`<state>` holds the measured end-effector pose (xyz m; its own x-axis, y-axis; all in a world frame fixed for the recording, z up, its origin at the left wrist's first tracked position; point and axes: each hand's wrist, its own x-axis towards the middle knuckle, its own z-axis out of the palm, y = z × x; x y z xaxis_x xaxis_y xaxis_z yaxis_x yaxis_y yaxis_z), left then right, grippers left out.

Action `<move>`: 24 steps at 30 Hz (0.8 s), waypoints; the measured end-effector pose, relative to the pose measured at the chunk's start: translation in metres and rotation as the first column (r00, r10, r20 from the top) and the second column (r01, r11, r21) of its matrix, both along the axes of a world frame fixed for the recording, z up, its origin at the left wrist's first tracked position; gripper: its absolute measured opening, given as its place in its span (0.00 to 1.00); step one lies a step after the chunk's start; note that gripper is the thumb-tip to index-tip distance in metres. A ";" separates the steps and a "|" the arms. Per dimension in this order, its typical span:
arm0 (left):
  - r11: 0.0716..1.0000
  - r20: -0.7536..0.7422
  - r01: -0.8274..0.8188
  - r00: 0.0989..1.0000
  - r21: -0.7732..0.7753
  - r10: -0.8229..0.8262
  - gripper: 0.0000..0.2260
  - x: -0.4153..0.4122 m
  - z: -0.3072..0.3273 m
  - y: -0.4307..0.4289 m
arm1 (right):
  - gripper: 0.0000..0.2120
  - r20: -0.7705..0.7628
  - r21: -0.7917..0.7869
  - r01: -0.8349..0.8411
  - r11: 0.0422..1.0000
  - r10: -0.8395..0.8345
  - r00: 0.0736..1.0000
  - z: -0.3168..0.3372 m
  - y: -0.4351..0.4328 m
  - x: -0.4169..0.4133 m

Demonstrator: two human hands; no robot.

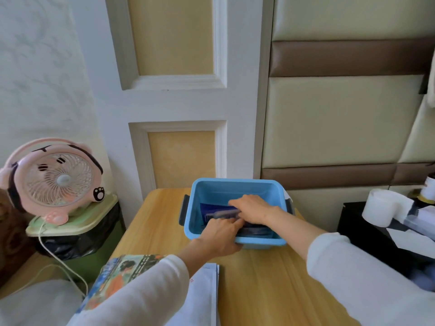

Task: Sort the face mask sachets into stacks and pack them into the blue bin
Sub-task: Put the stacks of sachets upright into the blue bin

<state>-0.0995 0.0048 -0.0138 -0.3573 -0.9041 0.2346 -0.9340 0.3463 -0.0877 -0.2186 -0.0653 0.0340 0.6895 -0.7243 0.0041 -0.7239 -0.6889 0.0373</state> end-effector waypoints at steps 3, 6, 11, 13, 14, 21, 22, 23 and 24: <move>1.000 -0.069 0.004 0.998 -0.013 -0.004 0.26 0.002 -0.004 -0.003 | 0.11 0.076 0.218 -0.012 0.976 -0.005 0.997 0.000 -0.009 -0.003; 0.998 -0.100 0.032 0.994 -0.049 -0.037 0.27 0.003 -0.004 -0.004 | 0.14 0.099 0.260 -0.001 0.966 -0.026 0.995 -0.005 -0.012 -0.006; 0.936 0.005 0.045 0.999 -0.348 -0.046 0.24 0.010 -0.007 -0.006 | 0.28 0.276 0.565 0.098 0.819 -0.299 0.914 0.004 -0.015 -0.013; 0.920 0.026 0.037 0.999 -0.389 -0.030 0.25 0.013 -0.010 -0.011 | 0.31 0.288 0.628 0.090 0.773 -0.338 0.896 0.010 -0.015 -0.020; 0.934 0.042 0.031 0.999 -0.355 -0.017 0.27 0.013 -0.009 -0.012 | 0.30 0.276 0.641 0.085 0.763 -0.332 0.902 0.011 -0.015 -0.024; 0.996 -0.167 -0.079 0.982 0.031 0.084 0.33 0.010 0.019 -0.023 | 0.16 0.418 0.349 0.154 0.924 -0.301 0.857 -0.001 -0.019 -0.047; 0.990 -0.205 -0.113 0.970 0.088 0.129 0.34 0.012 0.025 -0.030 | 0.17 0.414 0.272 0.194 0.942 -0.297 0.861 -0.004 -0.021 -0.051; 0.978 -0.199 -0.149 0.964 0.144 0.176 0.34 0.015 0.030 -0.037 | 0.16 0.411 0.197 0.219 0.956 -0.283 0.866 -0.008 -0.026 -0.055; 0.962 -0.164 -0.185 0.962 0.200 0.219 0.34 0.018 0.033 -0.043 | 0.15 0.425 0.140 0.230 0.963 -0.268 0.865 -0.013 -0.029 -0.059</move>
